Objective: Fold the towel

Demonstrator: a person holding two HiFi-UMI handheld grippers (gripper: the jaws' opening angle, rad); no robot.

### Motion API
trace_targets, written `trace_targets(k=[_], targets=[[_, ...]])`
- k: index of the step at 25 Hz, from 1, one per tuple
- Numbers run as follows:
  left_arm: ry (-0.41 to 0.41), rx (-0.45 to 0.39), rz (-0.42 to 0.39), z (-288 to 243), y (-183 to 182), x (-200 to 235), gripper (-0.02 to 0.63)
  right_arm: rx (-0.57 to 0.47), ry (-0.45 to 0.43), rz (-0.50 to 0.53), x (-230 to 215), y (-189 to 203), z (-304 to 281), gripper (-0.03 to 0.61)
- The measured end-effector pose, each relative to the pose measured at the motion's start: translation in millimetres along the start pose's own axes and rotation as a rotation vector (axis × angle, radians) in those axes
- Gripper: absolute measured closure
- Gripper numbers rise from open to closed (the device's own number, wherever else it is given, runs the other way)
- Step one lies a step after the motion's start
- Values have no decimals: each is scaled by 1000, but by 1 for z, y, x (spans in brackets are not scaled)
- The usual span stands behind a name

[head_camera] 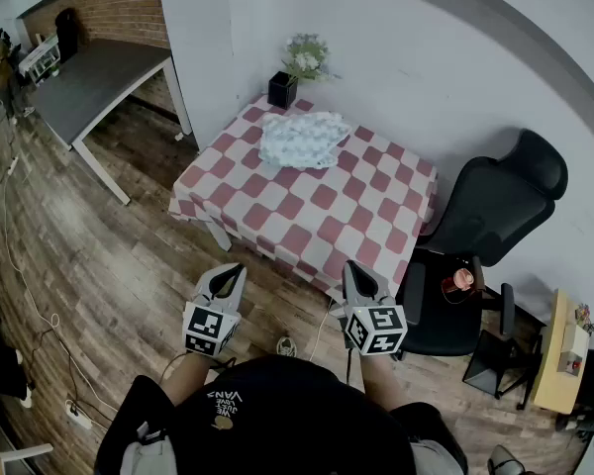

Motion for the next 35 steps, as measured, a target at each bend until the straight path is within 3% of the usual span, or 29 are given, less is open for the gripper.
trace_targets(k=[4, 8, 9, 11, 12, 19, 24, 35], targets=[[10, -13, 20, -7, -2, -3, 612, -19, -37, -18, -4, 0, -4, 574], [50, -55, 106, -22, -3, -7, 610, -56, -59, -83, -15, 1, -13, 574], [48, -64, 117, -26, -4, -8, 579, -55, -61, -99, -17, 2, -16, 574], [32, -67, 126, -33, -4, -10, 433, -45, -74, -128, -21, 4, -23, 485], [30, -60, 122, -37, -3, -12, 411, -39, -81, -140, -24, 5, -26, 444], [62, -5, 95, -61, 7, -10, 382, -5, -60, -164, -41, 7, -47, 419], [77, 7, 116, -88, 13, 26, 382, -5, 0, -201, -44, 1, -80, 419], [226, 19, 59, -163, -1, 146, 382, -53, 215, -339, -32, -27, -158, 419]])
Point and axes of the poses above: the fingertips, and each gripper's own axes: z backward along the fingers, x to its left, y out of its underside, the point moved 7 cm from there along z, backward along the fingers, and after that the axes turned 2 degrees about -y, right-handed, at the moved point
